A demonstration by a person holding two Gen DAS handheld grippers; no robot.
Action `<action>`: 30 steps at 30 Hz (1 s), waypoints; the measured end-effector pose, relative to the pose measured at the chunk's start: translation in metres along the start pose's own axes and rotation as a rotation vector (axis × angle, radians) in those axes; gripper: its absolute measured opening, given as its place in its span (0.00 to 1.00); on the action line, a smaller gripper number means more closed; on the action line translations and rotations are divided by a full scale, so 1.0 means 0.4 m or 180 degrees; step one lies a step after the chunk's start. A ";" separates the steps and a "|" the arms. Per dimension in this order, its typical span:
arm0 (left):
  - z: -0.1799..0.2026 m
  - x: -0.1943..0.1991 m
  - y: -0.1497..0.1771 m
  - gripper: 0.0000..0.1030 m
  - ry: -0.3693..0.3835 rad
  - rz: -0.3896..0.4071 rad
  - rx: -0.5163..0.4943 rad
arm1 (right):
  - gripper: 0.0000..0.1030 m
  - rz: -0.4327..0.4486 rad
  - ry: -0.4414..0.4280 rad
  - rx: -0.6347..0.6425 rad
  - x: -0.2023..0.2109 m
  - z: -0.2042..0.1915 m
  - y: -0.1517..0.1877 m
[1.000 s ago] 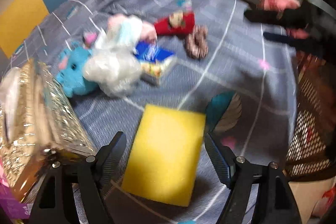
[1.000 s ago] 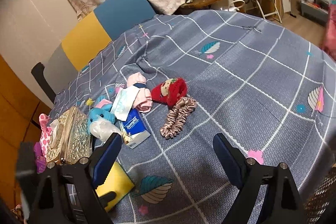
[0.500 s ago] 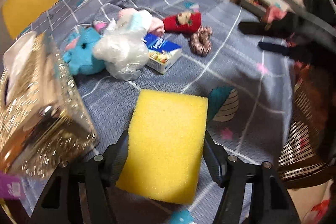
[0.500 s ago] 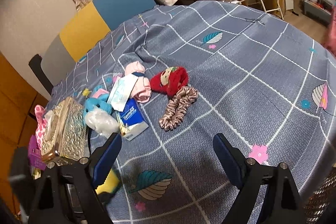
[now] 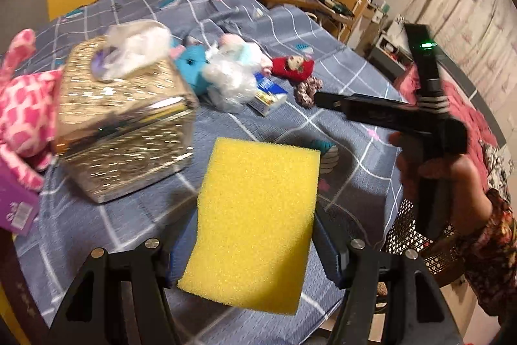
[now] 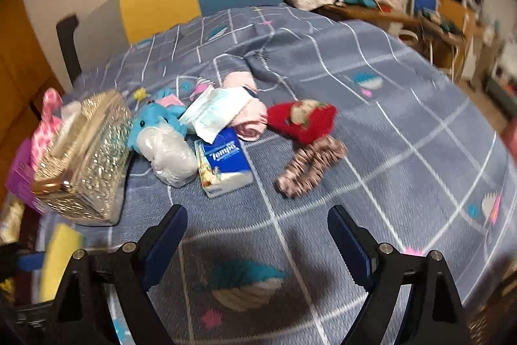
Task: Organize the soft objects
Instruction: 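Grasp the yellow sponge with the left tool while the right tool reaches the blue Tempo tissue pack, then carry the sponge into the tray and open the left tool while the right tool grasps the tissue pack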
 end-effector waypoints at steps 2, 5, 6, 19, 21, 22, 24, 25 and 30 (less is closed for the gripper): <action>-0.018 0.033 -0.002 0.65 -0.0017 0.0072 0.0059 | 0.87 -0.0040 0.0032 0.0044 -0.029 -0.018 -0.023; -0.052 0.077 -0.010 0.65 -0.0057 0.0193 0.0170 | 0.85 -0.0103 -0.0006 0.0102 -0.079 -0.048 -0.052; -0.065 0.092 -0.011 0.65 -0.0070 0.0218 0.0207 | 0.85 -0.0142 0.0032 0.0145 -0.098 -0.055 -0.058; -0.278 0.300 0.043 0.65 -0.0395 0.0616 0.0839 | 0.59 -0.0724 0.0262 0.0511 -0.270 -0.087 -0.033; -0.307 0.321 0.055 0.65 -0.0440 0.0658 0.0926 | 0.56 -0.0746 0.0187 0.0346 -0.258 -0.080 -0.027; -0.319 0.327 0.061 0.65 -0.0451 0.0663 0.0964 | 0.56 -0.0778 0.0228 0.0277 -0.249 -0.070 -0.019; -0.350 0.344 0.077 0.65 -0.0451 0.0681 0.1064 | 0.56 -0.0833 0.0293 0.0131 -0.228 -0.051 -0.004; -0.359 0.351 0.083 0.65 -0.0440 0.0699 0.1099 | 0.56 -0.0851 0.0289 0.0065 -0.217 -0.045 0.004; -0.430 0.380 0.121 0.65 -0.0459 0.0755 0.1321 | 0.54 -0.0819 0.0325 -0.0264 -0.131 -0.014 0.040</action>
Point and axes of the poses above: each gripper's, at about its wrist camera, not at the fingertips, and x roughly against the way its jaws point, z to its right, y to its underside, the point moved 9 cm from there along -x, roughly the way its jaws point, and after that the axes turned 3 degrees about z, right-handed, at the moved point
